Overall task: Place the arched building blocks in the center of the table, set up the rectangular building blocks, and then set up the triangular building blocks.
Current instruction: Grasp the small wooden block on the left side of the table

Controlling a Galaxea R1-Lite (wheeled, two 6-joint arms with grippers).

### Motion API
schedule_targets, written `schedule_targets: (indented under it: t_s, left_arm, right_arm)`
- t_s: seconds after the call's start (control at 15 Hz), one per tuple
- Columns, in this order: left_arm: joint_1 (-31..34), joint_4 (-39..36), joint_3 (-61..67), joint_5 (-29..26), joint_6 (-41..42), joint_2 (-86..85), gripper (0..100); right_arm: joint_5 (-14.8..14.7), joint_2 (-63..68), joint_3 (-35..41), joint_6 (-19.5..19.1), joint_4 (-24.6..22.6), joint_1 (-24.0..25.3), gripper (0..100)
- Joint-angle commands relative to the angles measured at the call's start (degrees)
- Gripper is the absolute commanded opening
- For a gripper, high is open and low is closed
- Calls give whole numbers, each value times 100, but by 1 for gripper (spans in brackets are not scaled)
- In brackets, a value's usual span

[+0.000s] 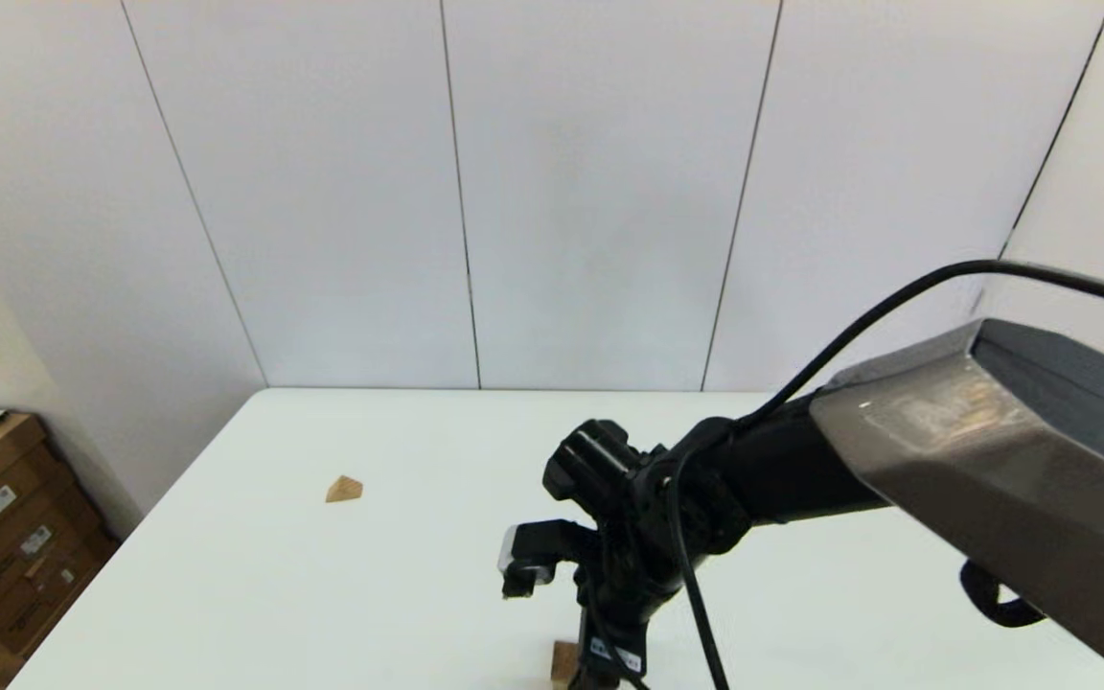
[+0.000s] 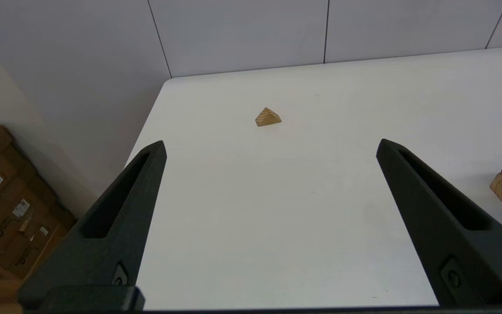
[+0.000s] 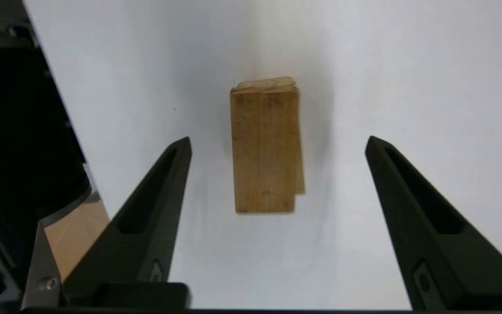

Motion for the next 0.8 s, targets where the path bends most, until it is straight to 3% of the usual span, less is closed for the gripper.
schedule_targets:
  t_s: [0.07, 0.2, 0.27, 0.33, 0.4, 0.53, 0.6, 0.67, 0.8]
  left_arm:
    - [2, 1, -5, -3, 5, 5, 100]
    - [2, 1, 4, -3, 5, 5, 100]
    - [2, 1, 4, -3, -3, 5, 100]
    - [2, 1, -5, 6, -12, 5, 100]
    - [2, -7, 4, 14, -21, 5, 100]
    - [2, 1, 4, 6, -21, 5, 100]
    - [2, 1, 4, 6, -21, 5, 100]
    - [2, 1, -5, 6, -21, 5, 100]
    - [2, 1, 4, 6, -21, 5, 100]
  right_arm:
    - [3, -2130, 193, 461, 44, -625, 100]
    - [-50, -3466, 193, 1076, 79, -1011, 100]
    - [-182, -4230, 193, 1446, 317, -1240, 100]
    - [-322, -4582, 193, 1525, 475, -1345, 100]
    - [-832, -5478, 237, 1762, 1011, -1591, 100]
    - [-1298, -6603, 518, 2316, 1407, -1697, 100]
    - [-1535, -7096, 659, 2492, 1530, -1714, 100]
    - [-1685, -7693, 861, 2527, 1705, -2057, 100]
    - [-1667, -8730, 1415, 2535, 1749, -3042, 100]
